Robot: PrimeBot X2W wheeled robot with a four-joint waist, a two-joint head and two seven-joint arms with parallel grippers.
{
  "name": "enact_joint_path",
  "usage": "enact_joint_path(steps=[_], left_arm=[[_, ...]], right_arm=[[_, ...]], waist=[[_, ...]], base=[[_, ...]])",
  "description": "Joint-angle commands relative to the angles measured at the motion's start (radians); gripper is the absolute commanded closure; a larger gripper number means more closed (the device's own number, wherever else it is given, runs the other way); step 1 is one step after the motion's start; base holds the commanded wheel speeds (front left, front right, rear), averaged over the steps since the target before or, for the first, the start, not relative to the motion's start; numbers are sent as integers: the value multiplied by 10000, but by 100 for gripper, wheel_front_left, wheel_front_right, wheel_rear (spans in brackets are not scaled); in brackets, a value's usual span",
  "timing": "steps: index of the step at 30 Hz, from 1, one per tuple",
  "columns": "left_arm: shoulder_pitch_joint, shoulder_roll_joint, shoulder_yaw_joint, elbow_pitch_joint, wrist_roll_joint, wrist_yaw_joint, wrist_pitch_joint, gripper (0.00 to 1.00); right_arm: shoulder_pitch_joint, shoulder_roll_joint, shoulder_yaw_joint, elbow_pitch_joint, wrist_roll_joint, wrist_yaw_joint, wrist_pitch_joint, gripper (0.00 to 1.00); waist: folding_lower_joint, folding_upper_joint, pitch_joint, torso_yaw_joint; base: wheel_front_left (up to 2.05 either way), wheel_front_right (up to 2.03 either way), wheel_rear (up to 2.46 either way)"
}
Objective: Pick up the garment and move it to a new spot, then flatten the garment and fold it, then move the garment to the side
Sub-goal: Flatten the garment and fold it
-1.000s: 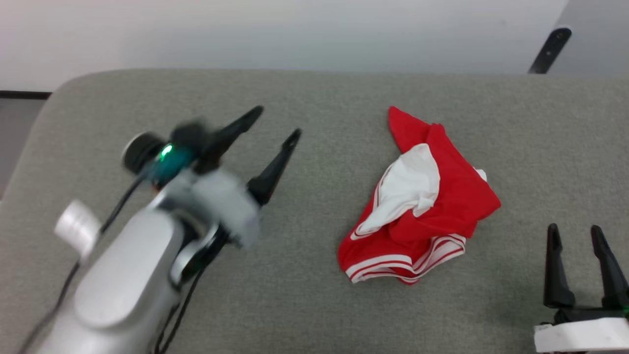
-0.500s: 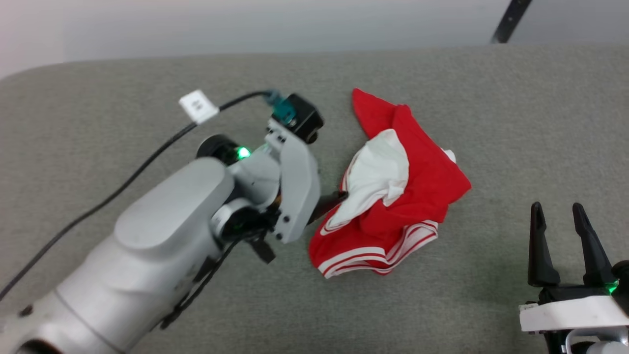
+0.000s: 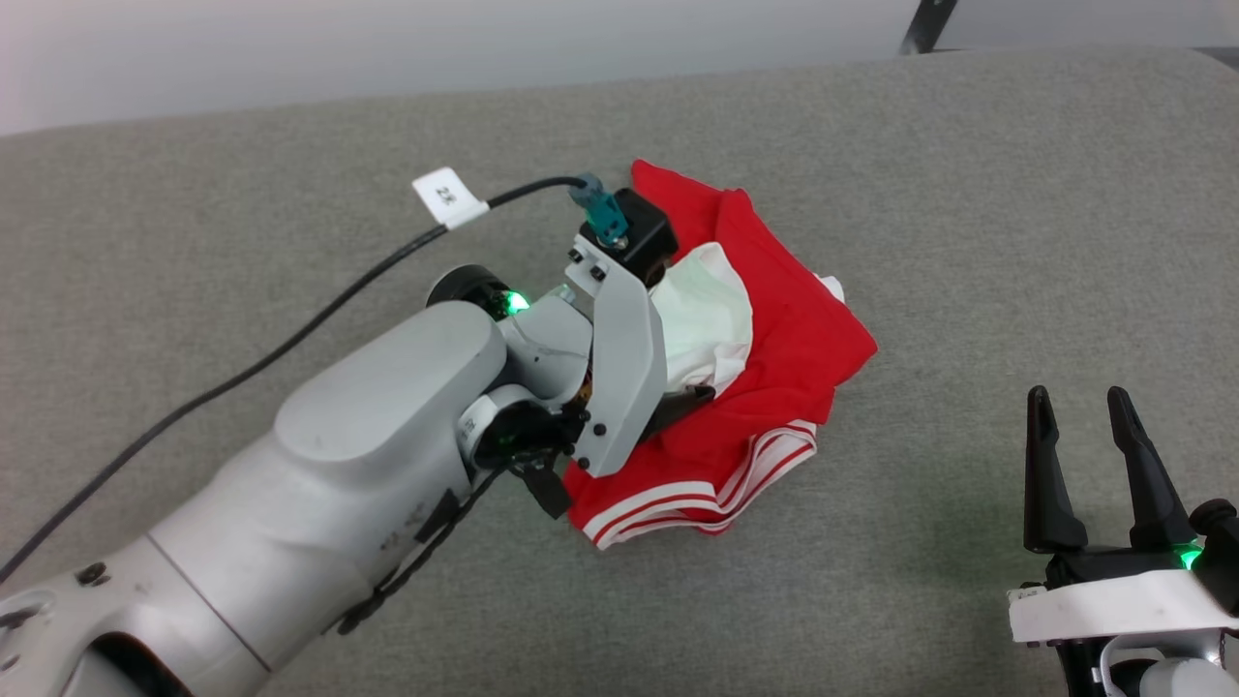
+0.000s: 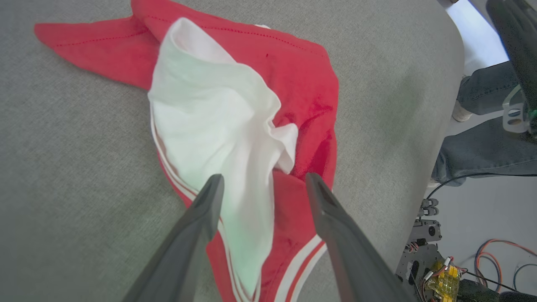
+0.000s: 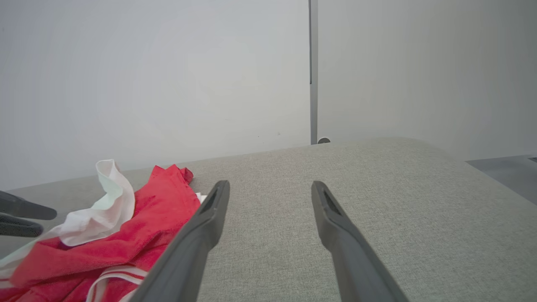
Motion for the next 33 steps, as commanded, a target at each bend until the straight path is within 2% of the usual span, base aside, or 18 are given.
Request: enact_joint_path(steps=[1, 11, 12, 14, 15, 16, 18, 19, 20, 26, 33], left_arm=[[-133, 9, -52, 69, -154, 3, -86, 0], [-469, 96, -657, 586, -587, 4, -532, 0], [-509, 102, -711, 620, -635, 4, -569, 5], [-539, 79, -791, 681, -809, 3, -604, 51], [-548, 75, -840, 693, -902, 4, -573, 62], [-587, 87, -875, 709, -957, 4, -596, 62], [-615, 111, -971, 727, -1029, 4, -694, 83], [-630, 110, -970, 726, -1064, 4, -796, 88], [-657, 99, -983, 738, -1120, 4, -860, 100], [-851, 246, -877, 682, -1587, 4, -1324, 100], [-753, 1012, -378, 740, -2182, 4, -2110, 100]], right_arm=[[-139, 6, -5, 12, 85, -15, -39, 0], [-284, 7, 66, 26, 157, -15, -39, 0], [-301, 7, 62, 20, 165, -15, -39, 0], [-313, 7, 48, 1, 164, -15, -39, 0], [-310, 7, 44, -1, 169, -15, -39, 0], [-323, 7, 34, -2, 177, -15, -39, 0], [-342, 6, -1, -11, 179, -15, -39, 0], [-345, 7, -24, -21, 182, -15, -39, 0], [-338, 7, -62, -35, 182, -15, -39, 0], [-165, 6, -289, -52, 15, -15, -40, 0], [-60, 6, -379, -115, -243, -15, -38, 0]], waist=[[0, 0, 56, -75], [0, 0, 249, -360], [0, 0, 267, -385], [0, 0, 297, -429], [0, 0, 319, -452], [0, 0, 337, -468], [0, 0, 357, -478], [0, 0, 365, -472], [0, 0, 370, -452], [0, 0, 225, -58], [0, 0, -35, 664]], base=[[0, 0, 0], [0, 0, 0], [0, 0, 0], [0, 0, 0], [0, 0, 0], [0, 0, 0], [0, 0, 0], [0, 0, 0], [0, 0, 0], [0, 0, 0], [0, 0, 0]])
